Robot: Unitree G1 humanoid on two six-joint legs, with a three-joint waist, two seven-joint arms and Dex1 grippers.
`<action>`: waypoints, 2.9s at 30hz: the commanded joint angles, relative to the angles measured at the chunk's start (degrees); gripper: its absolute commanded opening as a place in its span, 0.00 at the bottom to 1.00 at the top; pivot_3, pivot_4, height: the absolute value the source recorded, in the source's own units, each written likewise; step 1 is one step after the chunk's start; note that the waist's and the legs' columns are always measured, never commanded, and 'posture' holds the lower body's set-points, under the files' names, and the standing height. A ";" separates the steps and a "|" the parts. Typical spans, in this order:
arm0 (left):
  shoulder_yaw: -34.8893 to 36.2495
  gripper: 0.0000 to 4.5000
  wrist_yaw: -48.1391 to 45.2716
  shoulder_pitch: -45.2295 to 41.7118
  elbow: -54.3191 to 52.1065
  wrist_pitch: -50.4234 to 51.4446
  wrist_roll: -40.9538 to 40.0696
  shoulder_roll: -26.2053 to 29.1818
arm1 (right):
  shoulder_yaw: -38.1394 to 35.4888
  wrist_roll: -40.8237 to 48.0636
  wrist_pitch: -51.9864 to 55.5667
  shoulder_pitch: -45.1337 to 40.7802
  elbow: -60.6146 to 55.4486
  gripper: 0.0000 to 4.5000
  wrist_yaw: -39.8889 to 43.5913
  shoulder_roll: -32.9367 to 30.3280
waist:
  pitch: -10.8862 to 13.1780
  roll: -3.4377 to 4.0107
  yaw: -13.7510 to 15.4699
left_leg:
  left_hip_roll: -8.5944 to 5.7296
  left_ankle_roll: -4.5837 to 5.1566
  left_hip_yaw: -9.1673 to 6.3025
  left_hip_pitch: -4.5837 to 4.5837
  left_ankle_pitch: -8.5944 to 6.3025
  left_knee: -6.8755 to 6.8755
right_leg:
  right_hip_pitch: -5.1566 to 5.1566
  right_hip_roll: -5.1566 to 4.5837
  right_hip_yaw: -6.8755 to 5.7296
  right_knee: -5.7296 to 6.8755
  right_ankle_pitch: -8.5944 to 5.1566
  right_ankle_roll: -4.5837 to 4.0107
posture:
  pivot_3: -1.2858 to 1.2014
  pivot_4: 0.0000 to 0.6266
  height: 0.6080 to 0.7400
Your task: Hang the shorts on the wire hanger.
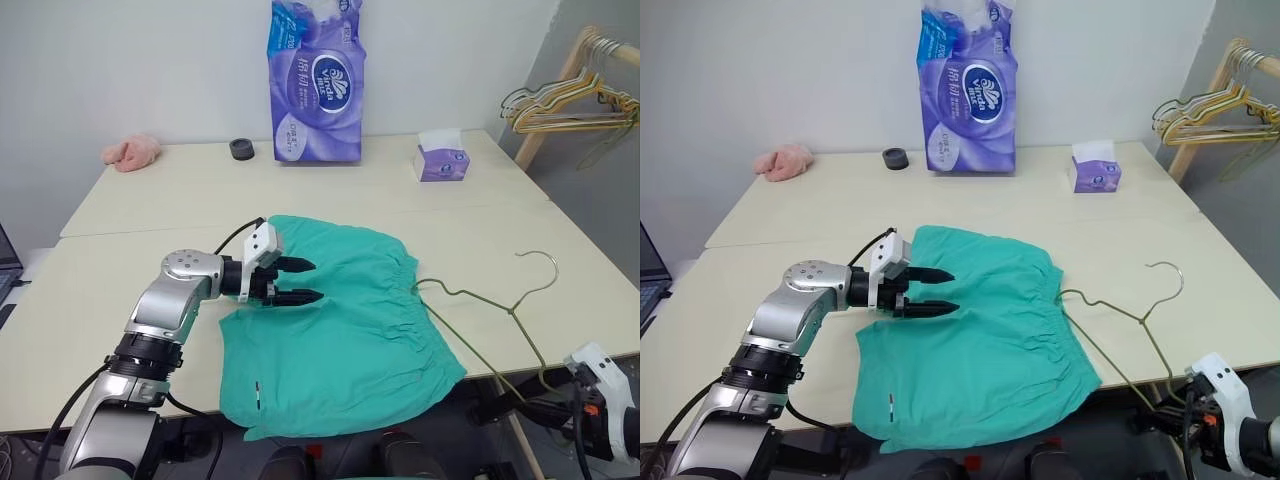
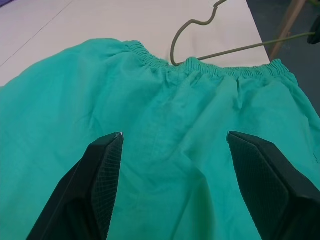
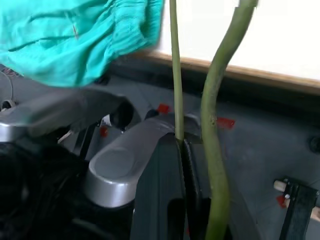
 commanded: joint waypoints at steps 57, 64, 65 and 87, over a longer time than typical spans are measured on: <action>3.12 0.78 6.12 -4.39 5.86 -4.25 0.55 -0.77 | 11.70 15.66 17.36 -33.38 24.65 0.00 -13.53 3.14 | 0.26 -0.36 0.11 | 0.02 0.02 -0.07 -0.09 -0.01 -0.03 | -0.05 -0.03 -0.02 -0.05 0.02 0.00 | 0.46 0.11 1.00; 3.50 0.78 7.31 -5.41 7.03 -5.29 1.06 -1.12 | 19.30 15.47 14.85 -34.58 20.16 0.00 -10.06 0.23 | 0.26 -0.36 0.13 | 0.02 0.02 -0.07 -0.09 -0.01 -0.02 | -0.06 -0.03 -0.02 -0.04 0.02 0.02 | 0.47 0.10 1.00; 3.47 0.78 7.26 -5.46 7.07 -5.26 0.99 -1.08 | 20.46 14.96 13.86 -34.18 19.77 0.00 -9.30 -0.65 | 0.26 -0.36 0.14 | 0.02 0.01 -0.06 -0.10 -0.01 -0.03 | -0.06 -0.03 -0.02 -0.04 0.02 0.01 | 0.47 0.10 1.00; 4.20 0.78 7.02 -6.97 7.76 -3.68 0.18 -1.45 | 34.17 3.63 -5.04 -45.71 29.68 0.00 -1.32 -0.62 | 0.27 -0.37 0.23 | 0.01 0.05 -0.15 -0.15 -0.09 -0.06 | -0.11 -0.09 -0.12 -0.03 0.22 -0.25 | 0.47 0.10 1.00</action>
